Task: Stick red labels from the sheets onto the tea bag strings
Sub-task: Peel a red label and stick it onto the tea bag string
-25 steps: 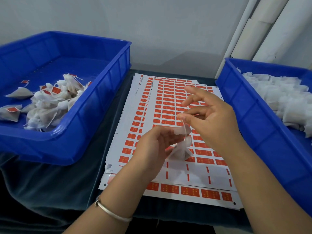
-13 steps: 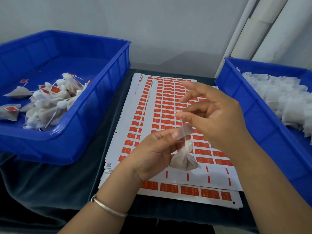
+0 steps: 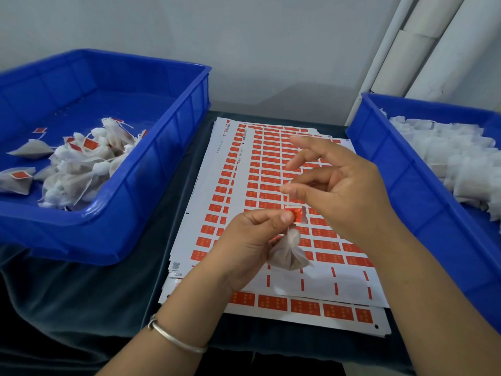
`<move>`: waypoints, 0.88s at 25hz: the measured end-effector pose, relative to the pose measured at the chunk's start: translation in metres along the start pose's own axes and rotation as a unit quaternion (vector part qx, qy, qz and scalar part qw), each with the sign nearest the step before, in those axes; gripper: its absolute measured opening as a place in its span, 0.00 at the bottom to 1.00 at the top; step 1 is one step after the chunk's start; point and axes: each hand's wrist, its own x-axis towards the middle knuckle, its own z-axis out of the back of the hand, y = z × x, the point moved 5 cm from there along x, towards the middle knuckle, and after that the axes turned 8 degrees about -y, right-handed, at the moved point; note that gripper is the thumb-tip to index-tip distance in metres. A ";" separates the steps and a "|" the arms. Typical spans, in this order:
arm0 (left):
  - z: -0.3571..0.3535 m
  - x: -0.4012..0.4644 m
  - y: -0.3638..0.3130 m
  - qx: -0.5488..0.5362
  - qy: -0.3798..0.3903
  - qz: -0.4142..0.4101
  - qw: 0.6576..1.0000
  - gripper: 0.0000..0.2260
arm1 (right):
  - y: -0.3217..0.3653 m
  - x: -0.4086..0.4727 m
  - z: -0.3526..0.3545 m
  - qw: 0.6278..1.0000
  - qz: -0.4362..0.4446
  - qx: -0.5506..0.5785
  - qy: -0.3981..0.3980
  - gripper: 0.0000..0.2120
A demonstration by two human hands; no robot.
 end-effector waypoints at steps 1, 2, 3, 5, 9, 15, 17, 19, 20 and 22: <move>0.000 0.000 0.000 -0.002 -0.004 0.002 1.000 0.10 | -0.001 0.000 0.000 1.000 -0.002 0.000 -0.001 0.28; 0.000 -0.001 0.000 -0.003 -0.007 0.003 1.000 0.10 | -0.001 0.000 -0.001 1.000 -0.004 0.000 -0.002 0.28; 0.001 -0.001 -0.001 -0.003 -0.013 0.004 1.000 0.10 | -0.002 -0.001 -0.001 1.000 -0.006 0.000 -0.004 0.28; 0.003 -0.001 -0.002 0.007 -0.036 0.000 0.999 0.10 | -0.007 0.000 -0.002 1.000 -0.021 -0.003 -0.007 0.27; 0.007 -0.003 -0.008 0.049 -0.114 -0.019 0.992 0.18 | -0.029 -0.004 -0.007 0.993 -0.112 -0.017 0.040 0.28; 0.012 -0.006 -0.017 0.072 -0.173 -0.023 0.982 0.12 | -0.043 -0.013 -0.010 0.987 -0.155 0.017 0.043 0.27; 0.016 -0.007 -0.021 0.095 -0.190 -0.022 0.977 0.09 | -0.041 -0.015 -0.014 0.988 -0.151 0.018 0.036 0.28; 0.018 -0.007 -0.029 0.121 -0.197 -0.023 0.973 0.03 | -0.038 -0.016 -0.016 0.989 -0.143 0.023 0.021 0.27; 0.020 -0.006 -0.035 0.140 -0.198 -0.029 0.970 0.03 | -0.035 -0.017 -0.017 0.989 -0.142 0.031 0.012 0.26; 0.024 -0.007 -0.056 0.171 -0.203 -0.064 0.962 0.04 | -0.029 -0.016 -0.019 0.987 -0.149 0.057 0.002 0.23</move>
